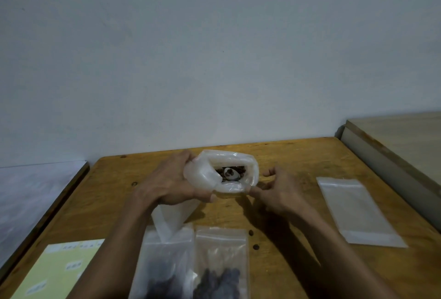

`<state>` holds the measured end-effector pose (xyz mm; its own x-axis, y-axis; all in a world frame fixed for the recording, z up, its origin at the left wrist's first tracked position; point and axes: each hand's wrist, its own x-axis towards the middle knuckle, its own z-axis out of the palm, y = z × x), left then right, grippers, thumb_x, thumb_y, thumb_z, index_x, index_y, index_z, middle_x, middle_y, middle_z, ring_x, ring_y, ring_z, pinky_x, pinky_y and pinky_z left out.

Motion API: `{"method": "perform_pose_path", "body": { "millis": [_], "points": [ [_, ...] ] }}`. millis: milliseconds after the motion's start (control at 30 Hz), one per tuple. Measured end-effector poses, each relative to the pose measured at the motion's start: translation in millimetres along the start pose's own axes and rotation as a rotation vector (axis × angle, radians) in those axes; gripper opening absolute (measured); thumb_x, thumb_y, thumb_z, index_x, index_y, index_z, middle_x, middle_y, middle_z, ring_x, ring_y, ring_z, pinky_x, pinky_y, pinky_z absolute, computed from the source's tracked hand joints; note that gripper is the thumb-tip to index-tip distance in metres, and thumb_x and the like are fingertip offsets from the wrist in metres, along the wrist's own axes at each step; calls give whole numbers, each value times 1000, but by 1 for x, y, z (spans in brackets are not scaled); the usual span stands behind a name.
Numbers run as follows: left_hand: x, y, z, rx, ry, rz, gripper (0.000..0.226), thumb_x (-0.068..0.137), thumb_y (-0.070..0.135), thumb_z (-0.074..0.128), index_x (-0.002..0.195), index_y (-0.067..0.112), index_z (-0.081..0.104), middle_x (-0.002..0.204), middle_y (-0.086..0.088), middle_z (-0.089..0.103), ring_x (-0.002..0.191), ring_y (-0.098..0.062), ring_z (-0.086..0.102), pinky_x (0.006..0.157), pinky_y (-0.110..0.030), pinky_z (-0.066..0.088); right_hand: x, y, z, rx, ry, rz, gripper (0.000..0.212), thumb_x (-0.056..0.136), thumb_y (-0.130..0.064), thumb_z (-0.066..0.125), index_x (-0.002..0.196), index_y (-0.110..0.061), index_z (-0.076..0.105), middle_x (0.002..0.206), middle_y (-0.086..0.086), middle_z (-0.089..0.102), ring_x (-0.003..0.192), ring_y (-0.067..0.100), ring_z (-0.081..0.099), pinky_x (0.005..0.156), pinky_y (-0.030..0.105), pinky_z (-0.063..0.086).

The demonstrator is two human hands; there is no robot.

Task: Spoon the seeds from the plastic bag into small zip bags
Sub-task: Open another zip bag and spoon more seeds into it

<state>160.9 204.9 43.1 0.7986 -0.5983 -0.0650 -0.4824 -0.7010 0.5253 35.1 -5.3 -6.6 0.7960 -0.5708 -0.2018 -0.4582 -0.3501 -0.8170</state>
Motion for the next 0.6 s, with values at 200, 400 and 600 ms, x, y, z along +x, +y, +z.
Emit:
{"method": "perform_pose_path", "body": {
  "millis": [200, 400, 600],
  "points": [
    [11, 7, 11, -17, -166, -17, 96, 55, 49, 95, 134, 34, 44, 120, 7, 56, 104, -15, 56, 89, -37, 53, 13, 1, 26, 396, 118, 130, 44, 84, -19, 78, 124, -13, 59, 91, 8, 72, 69, 17, 70, 57, 29, 55],
    [17, 2, 16, -109, -134, -61, 108, 40, 63, 91, 133, 28, 50, 116, 8, 59, 104, -17, 60, 92, -45, 56, 25, -8, 28, 541, 346, 117, 9, 88, -20, 74, 97, -17, 72, 86, 1, 70, 79, 19, 70, 64, 34, 60],
    [13, 4, 14, -136, -67, -43, 105, 44, 60, 93, 134, 26, 49, 116, 7, 61, 104, -16, 61, 88, -42, 58, 13, -1, 34, 254, 488, -391, 14, 93, -24, 68, 106, -23, 74, 89, -12, 66, 80, -6, 58, 65, 8, 45]
  ]
}}
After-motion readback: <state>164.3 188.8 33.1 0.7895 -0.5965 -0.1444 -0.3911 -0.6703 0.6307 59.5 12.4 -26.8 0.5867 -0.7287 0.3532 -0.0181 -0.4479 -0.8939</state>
